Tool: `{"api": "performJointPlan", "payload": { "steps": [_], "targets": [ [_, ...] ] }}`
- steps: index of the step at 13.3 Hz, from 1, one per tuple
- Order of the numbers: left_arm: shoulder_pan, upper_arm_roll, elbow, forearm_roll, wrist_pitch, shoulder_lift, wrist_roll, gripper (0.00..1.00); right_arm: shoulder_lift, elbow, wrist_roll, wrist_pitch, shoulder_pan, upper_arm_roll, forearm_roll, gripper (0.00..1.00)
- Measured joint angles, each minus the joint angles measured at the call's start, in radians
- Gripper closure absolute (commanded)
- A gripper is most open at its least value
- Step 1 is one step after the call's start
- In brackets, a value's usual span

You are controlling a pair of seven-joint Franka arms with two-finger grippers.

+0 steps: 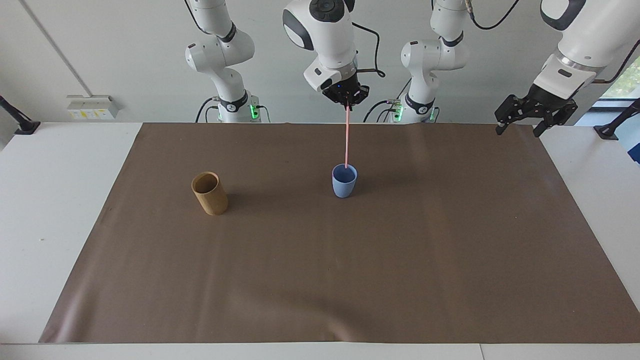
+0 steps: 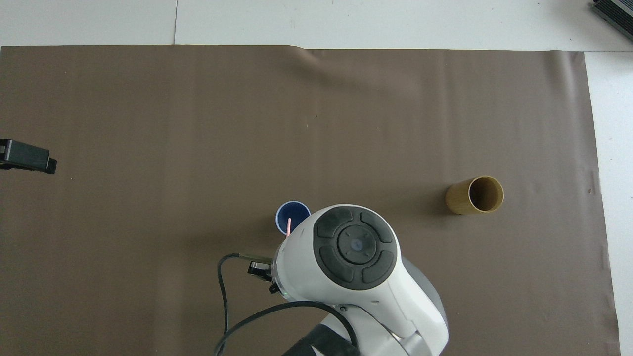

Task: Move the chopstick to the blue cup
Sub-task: 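Lower the straw into the blue cup and open the right gripper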

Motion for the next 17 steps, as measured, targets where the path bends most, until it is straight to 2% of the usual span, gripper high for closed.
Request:
{"api": "performJointPlan", "payload": {
  "steps": [4, 6, 12, 15, 17],
  "targets": [
    [0.0, 0.0, 0.0, 0.0, 0.0, 0.0, 0.0, 0.0, 0.001, -0.053, -0.042, 0.007, -0.018, -0.006, -0.003, 1.0],
    [0.0, 0.002, 0.0, 0.0, -0.001, 0.0, 0.0, 0.0, 0.011, -0.076, -0.043, 0.061, -0.016, -0.006, -0.003, 1.0],
    [0.0, 0.005, 0.0, 0.0, -0.001, 0.0, -0.003, 0.0, 0.029, -0.089, -0.043, 0.116, -0.014, -0.005, -0.003, 0.99],
    [0.001, 0.008, 0.0, 0.0, 0.003, -0.001, -0.004, 0.0, 0.056, -0.091, -0.043, 0.151, -0.013, -0.003, -0.003, 0.0],
    [0.001, 0.007, 0.0, 0.0, 0.007, -0.001, -0.004, 0.0, 0.065, -0.091, -0.043, 0.153, -0.013, -0.003, -0.003, 0.0]
  ]
}}
